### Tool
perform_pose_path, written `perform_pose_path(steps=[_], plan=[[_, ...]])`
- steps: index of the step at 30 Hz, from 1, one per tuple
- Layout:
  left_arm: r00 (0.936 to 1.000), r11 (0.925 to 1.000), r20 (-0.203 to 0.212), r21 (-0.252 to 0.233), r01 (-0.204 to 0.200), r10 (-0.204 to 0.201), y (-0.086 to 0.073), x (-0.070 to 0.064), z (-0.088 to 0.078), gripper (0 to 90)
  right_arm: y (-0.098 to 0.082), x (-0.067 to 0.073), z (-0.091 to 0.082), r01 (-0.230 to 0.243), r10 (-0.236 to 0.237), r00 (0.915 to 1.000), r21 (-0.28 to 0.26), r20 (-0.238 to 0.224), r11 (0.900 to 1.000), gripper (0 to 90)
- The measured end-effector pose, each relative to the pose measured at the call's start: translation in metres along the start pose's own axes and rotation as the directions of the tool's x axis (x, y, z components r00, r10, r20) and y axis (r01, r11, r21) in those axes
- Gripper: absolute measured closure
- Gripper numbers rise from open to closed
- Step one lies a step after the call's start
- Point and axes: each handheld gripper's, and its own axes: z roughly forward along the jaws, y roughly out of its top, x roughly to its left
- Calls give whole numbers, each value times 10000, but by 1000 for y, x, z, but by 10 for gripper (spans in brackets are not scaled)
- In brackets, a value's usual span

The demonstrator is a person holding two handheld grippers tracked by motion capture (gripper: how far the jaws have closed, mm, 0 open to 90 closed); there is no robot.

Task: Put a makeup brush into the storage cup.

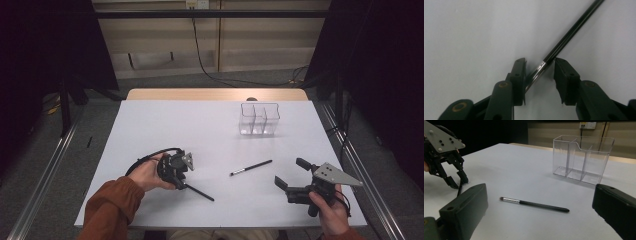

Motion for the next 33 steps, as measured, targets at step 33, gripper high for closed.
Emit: perform_pose_path(steps=[33], plan=[[9947,9859,-109,-1339,1002,-1026,-13,1,-3,841,-1,0,-1,-10,9,10000,23,26,10000,0]])
